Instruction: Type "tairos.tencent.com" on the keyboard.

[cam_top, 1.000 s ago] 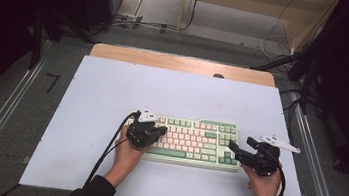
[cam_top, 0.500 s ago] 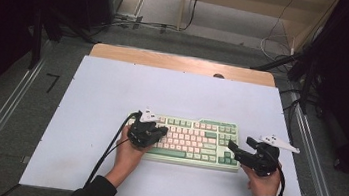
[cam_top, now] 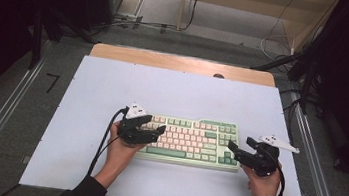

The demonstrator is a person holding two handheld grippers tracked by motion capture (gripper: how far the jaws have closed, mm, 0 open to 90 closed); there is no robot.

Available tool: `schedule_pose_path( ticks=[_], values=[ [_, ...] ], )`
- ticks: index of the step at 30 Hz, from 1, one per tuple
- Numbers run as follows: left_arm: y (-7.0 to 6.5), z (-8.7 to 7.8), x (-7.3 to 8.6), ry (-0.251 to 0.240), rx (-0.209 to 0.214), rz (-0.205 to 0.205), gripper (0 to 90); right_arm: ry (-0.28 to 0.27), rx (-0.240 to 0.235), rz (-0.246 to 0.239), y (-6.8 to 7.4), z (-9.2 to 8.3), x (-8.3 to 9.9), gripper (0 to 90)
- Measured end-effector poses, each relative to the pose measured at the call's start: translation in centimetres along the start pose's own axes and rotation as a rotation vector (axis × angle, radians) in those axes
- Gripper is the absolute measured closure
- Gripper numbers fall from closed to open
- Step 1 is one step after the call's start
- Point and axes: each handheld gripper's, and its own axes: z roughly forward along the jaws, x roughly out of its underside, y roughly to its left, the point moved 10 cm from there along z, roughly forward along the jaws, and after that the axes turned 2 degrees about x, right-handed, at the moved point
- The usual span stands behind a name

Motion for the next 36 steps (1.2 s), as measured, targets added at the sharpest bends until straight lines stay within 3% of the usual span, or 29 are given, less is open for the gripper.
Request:
schedule_pose_path(
  ticks=[8,19,27,36],
  values=[
    [0.9,-1.3,0.6,-0.003,0.004,-0.009,34.7,0.003,0.002,-0.002,0.0,0.0,0.1,20.1],
    [2.9,-3.0,1.7,-0.017,0.007,-0.052,38.7,0.005,0.007,-0.005,0.0,0.1,0.1,20.1],
    [3.1,-3.3,2.1,-0.018,0.012,-0.065,38.9,0.005,0.006,-0.004,0.0,0.1,0.2,20.1],
    [2.9,-3.3,2.8,-0.009,0.007,-0.046,40.1,0.006,0.003,-0.006,0.1,0.1,0.2,20.1]
  ],
)
